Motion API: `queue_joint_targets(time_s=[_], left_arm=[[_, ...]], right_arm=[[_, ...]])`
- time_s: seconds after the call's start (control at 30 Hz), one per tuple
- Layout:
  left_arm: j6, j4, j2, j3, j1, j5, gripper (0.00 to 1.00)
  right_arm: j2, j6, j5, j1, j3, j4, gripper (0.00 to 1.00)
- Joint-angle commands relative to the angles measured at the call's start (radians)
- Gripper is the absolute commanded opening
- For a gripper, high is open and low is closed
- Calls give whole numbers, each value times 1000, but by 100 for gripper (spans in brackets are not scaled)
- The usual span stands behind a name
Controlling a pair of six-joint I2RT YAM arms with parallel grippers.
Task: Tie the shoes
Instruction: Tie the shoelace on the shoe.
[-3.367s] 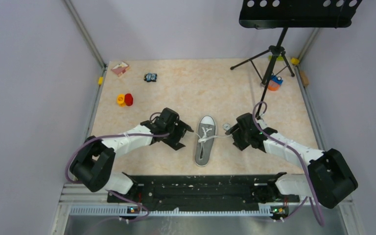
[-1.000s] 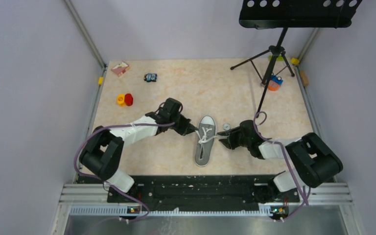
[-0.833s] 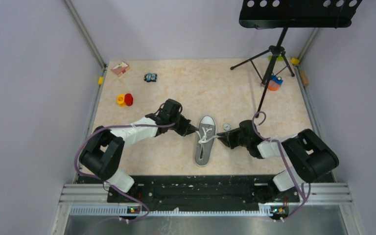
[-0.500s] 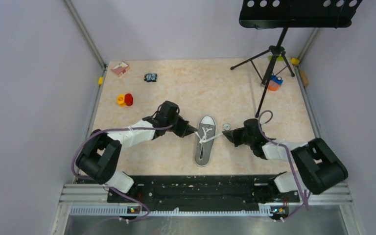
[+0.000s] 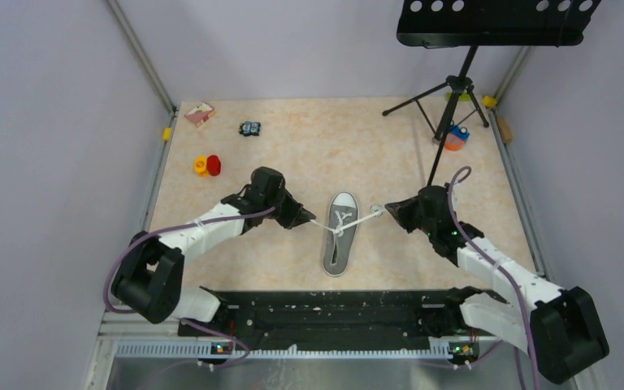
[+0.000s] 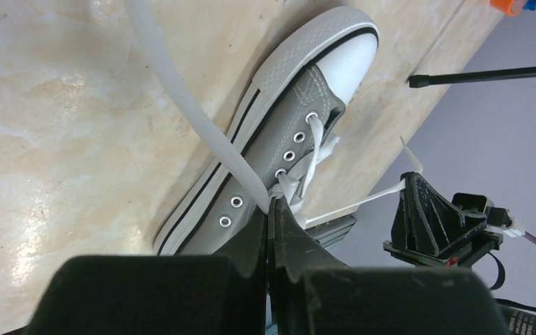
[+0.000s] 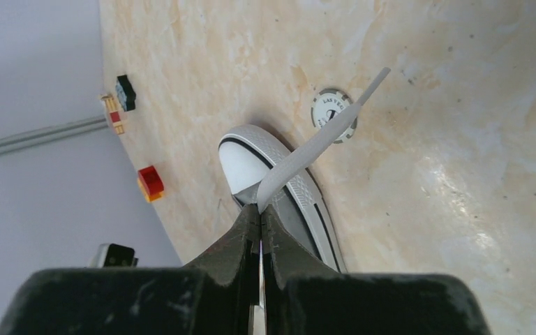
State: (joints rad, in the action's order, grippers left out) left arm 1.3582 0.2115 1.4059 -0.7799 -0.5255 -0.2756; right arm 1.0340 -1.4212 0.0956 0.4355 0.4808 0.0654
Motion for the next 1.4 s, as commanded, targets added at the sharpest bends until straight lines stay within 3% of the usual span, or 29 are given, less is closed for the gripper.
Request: queue_joint_targets(time_s=[0.0, 0.37, 0.67, 0.93, 1.37], left_arm=[[-135, 48, -68, -47, -1, 43, 0], [-298, 181, -78, -19, 0, 169, 0], [-348, 100, -94, 110, 2, 164, 0], [-404, 149, -164, 26, -1, 174, 0], [-352, 112, -263, 22, 4, 140, 0]], right_arm=[[-87, 114, 73, -7, 43, 116, 0], [-127, 201, 14, -7, -36, 170, 0], [-108, 273, 15, -7, -123, 179, 0], [-137, 344, 41, -7, -24, 231, 0], [-229, 375, 60, -3, 47, 312, 0]])
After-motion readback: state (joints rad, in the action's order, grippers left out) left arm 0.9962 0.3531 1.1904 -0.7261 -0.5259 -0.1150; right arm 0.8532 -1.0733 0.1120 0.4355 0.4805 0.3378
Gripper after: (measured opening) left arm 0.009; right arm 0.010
